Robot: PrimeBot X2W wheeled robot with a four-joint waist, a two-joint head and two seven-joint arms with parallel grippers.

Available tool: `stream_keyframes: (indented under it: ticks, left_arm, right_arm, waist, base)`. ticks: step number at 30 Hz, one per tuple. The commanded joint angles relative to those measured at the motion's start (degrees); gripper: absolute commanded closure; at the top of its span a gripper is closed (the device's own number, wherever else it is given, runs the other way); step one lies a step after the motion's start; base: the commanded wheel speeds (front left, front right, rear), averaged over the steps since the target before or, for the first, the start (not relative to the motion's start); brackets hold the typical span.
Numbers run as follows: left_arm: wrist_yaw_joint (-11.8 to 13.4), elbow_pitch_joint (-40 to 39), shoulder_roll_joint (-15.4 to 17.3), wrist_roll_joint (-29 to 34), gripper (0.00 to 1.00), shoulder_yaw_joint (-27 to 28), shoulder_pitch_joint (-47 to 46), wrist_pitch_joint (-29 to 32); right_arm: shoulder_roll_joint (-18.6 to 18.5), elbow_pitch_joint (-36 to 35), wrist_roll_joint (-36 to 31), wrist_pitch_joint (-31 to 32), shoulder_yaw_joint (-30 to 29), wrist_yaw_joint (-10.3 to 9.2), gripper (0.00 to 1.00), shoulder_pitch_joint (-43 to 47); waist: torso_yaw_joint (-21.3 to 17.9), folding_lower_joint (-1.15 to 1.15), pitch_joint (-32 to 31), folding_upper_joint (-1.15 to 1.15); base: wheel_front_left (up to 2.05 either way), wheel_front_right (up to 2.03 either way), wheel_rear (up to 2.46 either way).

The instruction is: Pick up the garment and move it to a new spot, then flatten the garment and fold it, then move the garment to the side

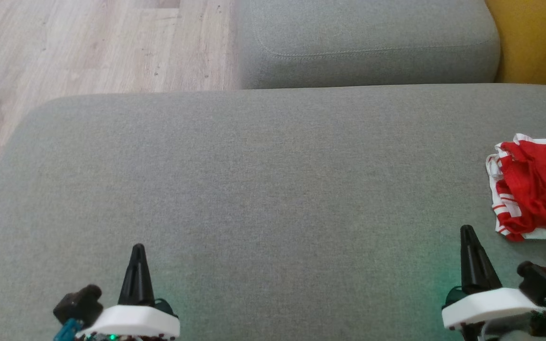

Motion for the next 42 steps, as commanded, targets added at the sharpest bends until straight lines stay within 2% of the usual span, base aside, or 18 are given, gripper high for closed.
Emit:
stream_keyframes:
  ticks: [1,42]
  left_arm:
    - [-0.4,-2.1,0.1,-1.1,1.00,1.2,-2.6,0.3]
    - [-2.2,-4.3,0.2,-23.7,1.00,6.6,-3.7,7.1]
  right_arm:
    - [-0.2,-2.1,1.5,0.3,-0.3,-0.01,1.00,-2.4]
    - [-0.3,-2.5,29.2,7.0,-2.3,-0.02,1.00,-5.1]
  waist:
    - [0.0,0.00,0.0,0.00]
    - [-1.7,0.00,0.3,0.00]
  base:
    - [0.00,0.00,0.00]
    - [0.00,0.00,0.00]
